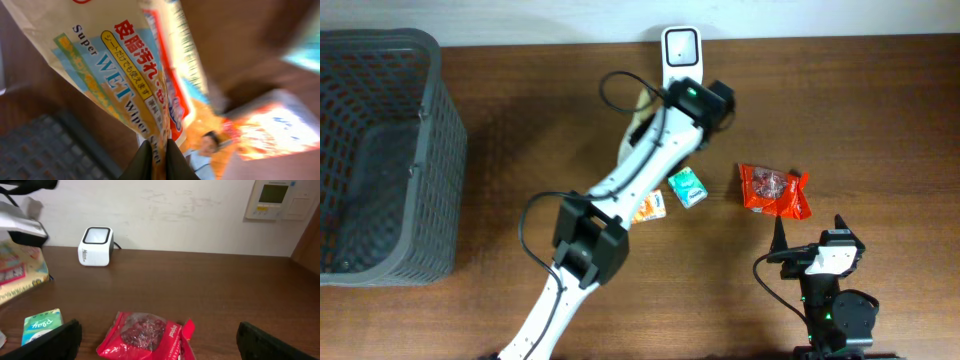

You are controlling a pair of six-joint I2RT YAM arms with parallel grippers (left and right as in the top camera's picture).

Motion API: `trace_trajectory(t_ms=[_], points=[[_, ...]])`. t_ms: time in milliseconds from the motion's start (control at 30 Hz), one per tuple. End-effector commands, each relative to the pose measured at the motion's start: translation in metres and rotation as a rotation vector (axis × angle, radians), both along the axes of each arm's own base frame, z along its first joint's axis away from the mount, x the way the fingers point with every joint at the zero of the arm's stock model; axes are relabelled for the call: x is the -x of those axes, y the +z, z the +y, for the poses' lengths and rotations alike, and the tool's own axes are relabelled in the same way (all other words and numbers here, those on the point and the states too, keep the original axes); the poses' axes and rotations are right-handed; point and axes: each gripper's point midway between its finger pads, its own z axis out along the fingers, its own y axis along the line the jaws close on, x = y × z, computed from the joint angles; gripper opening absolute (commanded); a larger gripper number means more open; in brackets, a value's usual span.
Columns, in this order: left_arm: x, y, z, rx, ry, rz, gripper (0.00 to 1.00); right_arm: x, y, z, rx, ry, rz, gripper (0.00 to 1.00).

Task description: Scan the item barcode

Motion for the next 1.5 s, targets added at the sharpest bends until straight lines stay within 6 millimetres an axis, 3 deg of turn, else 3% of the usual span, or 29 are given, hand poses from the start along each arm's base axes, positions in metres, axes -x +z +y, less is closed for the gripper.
trace_trajectory(t_ms=[0, 33, 67, 100, 167, 233, 300, 367, 400, 433, 467, 500, 633, 733, 833, 900, 1100, 1200, 1267, 1300, 1367, 1433, 1467], points=[[0.043, 0.000, -0.053, 0.175, -0.061, 0.114, 0.16, 0.000, -0.004, 0.001, -0.001, 0.004, 0.010, 0.98], [0.047, 0.000, -0.057, 0.182, -0.070, 0.122, 0.29, 0.000, -0.004, 0.001, -0.001, 0.004, 0.010, 0.98], [0.050, 0.000, -0.062, 0.182, -0.082, 0.121, 0.68, 0.000, -0.004, 0.001, -0.001, 0.004, 0.010, 0.98], [0.052, 0.003, -0.066, 0.200, -0.087, 0.119, 0.76, 0.000, -0.004, 0.001, -0.001, 0.004, 0.010, 0.98], [0.054, 0.023, -0.081, 0.335, -0.079, 0.134, 0.77, 0.000, -0.004, 0.001, -0.001, 0.004, 0.010, 0.98], [0.046, 0.062, -0.086, 0.510, -0.060, 0.110, 0.75, 0.000, -0.004, 0.001, -0.001, 0.004, 0.010, 0.98], [0.032, 0.109, -0.077, 0.673, -0.035, 0.052, 0.76, 0.000, -0.004, 0.001, -0.001, 0.004, 0.010, 0.98], [0.012, 0.147, -0.048, 0.761, 0.012, -0.035, 0.74, 0.000, -0.004, 0.001, -0.001, 0.004, 0.010, 0.98], [0.004, 0.154, -0.032, 0.769, 0.041, -0.060, 0.70, 0.000, -0.004, 0.001, -0.001, 0.004, 0.010, 0.98], [-0.005, 0.154, -0.018, 0.776, 0.076, -0.069, 0.39, 0.000, -0.004, 0.001, -0.001, 0.004, 0.010, 0.98], [-0.007, 0.145, -0.015, 0.803, 0.102, -0.023, 0.24, 0.000, -0.004, 0.001, -0.001, 0.004, 0.010, 0.98], [-0.003, 0.137, -0.017, 0.824, 0.114, 0.030, 0.25, 0.000, -0.004, 0.001, -0.001, 0.004, 0.010, 0.98], [0.006, 0.070, -0.020, 0.745, 0.176, 0.194, 0.01, 0.000, -0.004, 0.001, -0.001, 0.004, 0.010, 0.98], [0.027, 0.005, -0.018, 0.666, 0.239, 0.335, 0.00, 0.000, -0.004, 0.001, -0.001, 0.004, 0.010, 0.98], [0.050, -0.033, -0.030, 0.703, 0.265, 0.460, 0.00, 0.000, -0.004, 0.001, -0.001, 0.004, 0.010, 0.98], [0.059, -0.046, -0.038, 0.731, 0.266, 0.503, 0.00, 0.000, -0.004, 0.001, -0.001, 0.004, 0.010, 0.98], [0.091, -0.056, -0.070, 0.740, 0.196, 0.571, 0.00, 0.000, -0.004, 0.001, -0.001, 0.004, 0.010, 0.98], [0.121, -0.044, -0.090, 0.794, 0.189, 0.695, 0.00, 0.000, -0.004, 0.001, -0.001, 0.004, 0.010, 0.98], [0.129, -0.034, -0.094, 0.833, 0.151, 0.742, 0.00, 0.000, -0.004, 0.001, -0.001, 0.004, 0.010, 0.99], [0.125, -0.028, -0.091, 0.836, 0.149, 0.732, 0.00, 0.000, -0.004, 0.001, -0.001, 0.004, 0.010, 0.99], [0.097, -0.006, -0.085, 0.872, 0.131, 0.645, 0.00, 0.000, -0.004, 0.001, -0.001, 0.004, 0.010, 0.98], [0.046, 0.014, -0.062, 0.845, 0.109, 0.433, 0.00, 0.000, -0.004, 0.001, -0.001, 0.004, 0.010, 0.98], [0.024, 0.015, -0.049, 0.805, 0.140, 0.335, 0.00, 0.000, -0.004, 0.001, -0.001, 0.004, 0.010, 0.98]])
